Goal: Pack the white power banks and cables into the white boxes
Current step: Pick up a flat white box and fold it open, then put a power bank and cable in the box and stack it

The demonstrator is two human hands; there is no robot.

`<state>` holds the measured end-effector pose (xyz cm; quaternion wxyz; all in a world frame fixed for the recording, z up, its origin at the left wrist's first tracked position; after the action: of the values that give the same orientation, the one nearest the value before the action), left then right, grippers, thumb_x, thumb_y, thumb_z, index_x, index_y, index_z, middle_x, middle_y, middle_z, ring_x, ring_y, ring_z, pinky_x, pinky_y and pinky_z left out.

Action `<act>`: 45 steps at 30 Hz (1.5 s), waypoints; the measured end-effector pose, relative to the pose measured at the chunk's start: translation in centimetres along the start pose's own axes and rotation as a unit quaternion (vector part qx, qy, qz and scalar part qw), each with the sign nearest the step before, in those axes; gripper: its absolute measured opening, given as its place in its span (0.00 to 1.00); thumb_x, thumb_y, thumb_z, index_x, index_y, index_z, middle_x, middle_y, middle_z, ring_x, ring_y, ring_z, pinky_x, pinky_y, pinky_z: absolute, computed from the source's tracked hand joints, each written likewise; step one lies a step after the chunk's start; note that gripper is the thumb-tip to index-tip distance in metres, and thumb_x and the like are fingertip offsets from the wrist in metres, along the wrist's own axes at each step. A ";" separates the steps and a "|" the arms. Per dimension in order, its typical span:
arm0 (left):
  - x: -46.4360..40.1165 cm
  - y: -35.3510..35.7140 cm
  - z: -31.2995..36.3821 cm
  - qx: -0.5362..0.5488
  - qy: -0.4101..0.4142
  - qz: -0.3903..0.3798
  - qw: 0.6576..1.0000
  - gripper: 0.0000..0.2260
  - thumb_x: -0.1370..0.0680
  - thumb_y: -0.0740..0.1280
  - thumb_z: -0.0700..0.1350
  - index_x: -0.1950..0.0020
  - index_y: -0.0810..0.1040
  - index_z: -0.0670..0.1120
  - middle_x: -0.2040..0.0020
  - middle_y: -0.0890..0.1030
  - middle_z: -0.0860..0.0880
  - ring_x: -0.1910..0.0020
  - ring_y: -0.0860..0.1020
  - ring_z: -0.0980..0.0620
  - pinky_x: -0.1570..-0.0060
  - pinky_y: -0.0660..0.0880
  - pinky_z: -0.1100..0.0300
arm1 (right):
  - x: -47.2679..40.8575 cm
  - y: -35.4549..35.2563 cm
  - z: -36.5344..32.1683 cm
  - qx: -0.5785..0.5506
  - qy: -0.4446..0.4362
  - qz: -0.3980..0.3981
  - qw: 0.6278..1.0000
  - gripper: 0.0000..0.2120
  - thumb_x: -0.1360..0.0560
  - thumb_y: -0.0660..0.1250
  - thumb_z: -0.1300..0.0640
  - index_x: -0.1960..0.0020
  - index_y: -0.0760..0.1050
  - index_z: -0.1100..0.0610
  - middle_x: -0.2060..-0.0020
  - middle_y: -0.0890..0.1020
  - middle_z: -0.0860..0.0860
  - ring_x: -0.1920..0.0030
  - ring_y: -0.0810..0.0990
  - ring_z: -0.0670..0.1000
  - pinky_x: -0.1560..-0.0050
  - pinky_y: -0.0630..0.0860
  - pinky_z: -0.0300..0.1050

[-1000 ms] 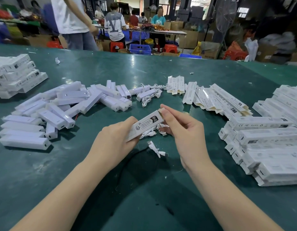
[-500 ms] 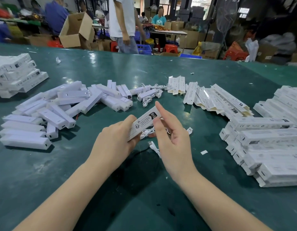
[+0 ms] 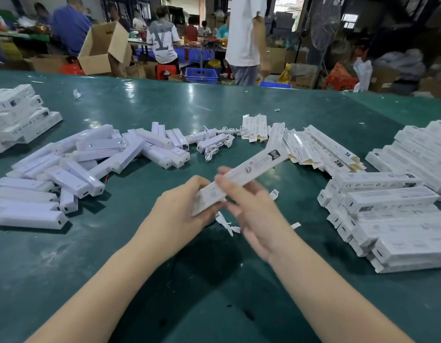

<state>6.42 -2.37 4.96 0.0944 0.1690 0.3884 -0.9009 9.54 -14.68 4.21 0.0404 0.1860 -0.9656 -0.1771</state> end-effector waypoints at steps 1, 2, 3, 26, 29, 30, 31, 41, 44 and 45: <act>0.1 0.3 0.7 0.023 0.030 -0.011 0.999 0.18 0.26 0.71 0.52 0.48 0.66 0.70 0.53 0.79 0.66 0.56 0.76 0.63 0.60 0.70 0.71 | 0.3 0.9 0.9 -0.003 0.035 -0.033 0.999 0.16 0.35 0.74 0.49 0.48 0.81 0.51 0.52 0.86 0.49 0.50 0.84 0.46 0.41 0.75 0.46; 0.3 0.6 1.3 0.038 0.056 -0.019 0.998 0.22 0.26 0.72 0.49 0.45 0.64 0.71 0.50 0.77 0.69 0.56 0.76 0.64 0.59 0.69 0.73 | 0.4 1.3 1.1 -0.008 0.046 -0.039 0.998 0.12 0.31 0.74 0.51 0.49 0.82 0.51 0.54 0.86 0.49 0.53 0.84 0.46 0.47 0.77 0.43; 0.4 0.7 1.7 0.049 0.073 -0.021 0.996 0.24 0.27 0.72 0.49 0.43 0.63 0.70 0.47 0.76 0.70 0.57 0.76 0.64 0.59 0.69 0.74 | 0.3 0.9 0.9 -0.010 0.039 -0.015 0.999 0.09 0.28 0.72 0.53 0.48 0.82 0.52 0.55 0.86 0.49 0.55 0.84 0.46 0.54 0.78 0.41; 0.5 1.3 1.2 0.056 0.074 -0.058 0.994 0.18 0.26 0.69 0.51 0.41 0.69 0.66 0.55 0.77 0.59 0.68 0.75 0.52 0.64 0.69 0.71 | 8.8 -12.7 -3.2 -0.282 0.019 0.251 0.926 0.23 0.40 0.70 0.72 0.45 0.76 0.66 0.51 0.83 0.60 0.57 0.84 0.53 0.68 0.75 0.33; 0.6 1.4 1.0 0.055 0.072 -0.060 0.994 0.16 0.25 0.69 0.50 0.42 0.71 0.65 0.57 0.78 0.59 0.67 0.74 0.53 0.64 0.69 0.71 | 9.0 -13.1 -2.7 -0.296 0.020 0.259 0.919 0.18 0.30 0.65 0.70 0.40 0.73 0.66 0.47 0.82 0.63 0.62 0.83 0.52 0.71 0.75 0.34; 0.6 1.4 0.9 0.054 0.072 -0.061 0.994 0.15 0.25 0.70 0.49 0.43 0.72 0.64 0.58 0.78 0.59 0.66 0.74 0.53 0.64 0.69 0.71 | 9.0 -13.1 -2.5 -0.309 0.019 0.253 0.917 0.17 0.26 0.64 0.68 0.38 0.71 0.67 0.49 0.83 0.63 0.64 0.83 0.51 0.72 0.75 0.34; 0.6 1.4 0.9 0.052 0.073 -0.063 0.994 0.13 0.25 0.70 0.49 0.45 0.73 0.64 0.58 0.78 0.59 0.66 0.74 0.53 0.64 0.69 0.70 | 8.9 -13.1 -2.4 -0.319 0.017 0.246 0.915 0.16 0.23 0.63 0.66 0.36 0.70 0.68 0.51 0.83 0.63 0.67 0.82 0.51 0.73 0.75 0.35; 0.7 1.8 1.2 -0.005 0.081 -0.080 0.994 0.04 0.24 0.68 0.48 0.55 0.77 0.58 0.63 0.77 0.60 0.66 0.74 0.55 0.65 0.69 0.70 | 7.2 -13.9 -1.6 -0.225 0.047 0.282 0.932 0.18 0.18 0.59 0.47 0.51 0.81 0.59 0.69 0.80 0.50 0.73 0.76 0.47 0.75 0.74 0.35; 0.6 1.8 1.0 -0.027 0.080 -0.082 0.993 0.03 0.23 0.66 0.49 0.56 0.77 0.57 0.62 0.78 0.61 0.65 0.75 0.56 0.65 0.69 0.69 | 5.3 -12.3 -1.4 -0.144 0.078 0.221 0.961 0.09 0.20 0.63 0.57 0.48 0.80 0.59 0.66 0.83 0.51 0.71 0.79 0.47 0.73 0.77 0.37; 0.6 1.8 1.0 -0.033 0.080 -0.083 0.993 0.03 0.23 0.66 0.50 0.56 0.78 0.56 0.62 0.78 0.61 0.65 0.75 0.56 0.64 0.70 0.69 | 4.3 -11.5 -1.4 -0.101 0.086 0.196 0.972 0.07 0.21 0.63 0.60 0.47 0.80 0.59 0.64 0.84 0.52 0.68 0.80 0.48 0.70 0.79 0.38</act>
<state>6.19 -4.38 4.14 -0.0066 0.2040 0.4368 -0.8761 9.74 -26.74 1.43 0.1754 0.0026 -0.9534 -0.2456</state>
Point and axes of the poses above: each hand's wrist, its own x-axis away from the middle knuckle, its own y-axis out of the palm, z = x × y, the point moved 8 cm from there along -x, towards the middle knuckle
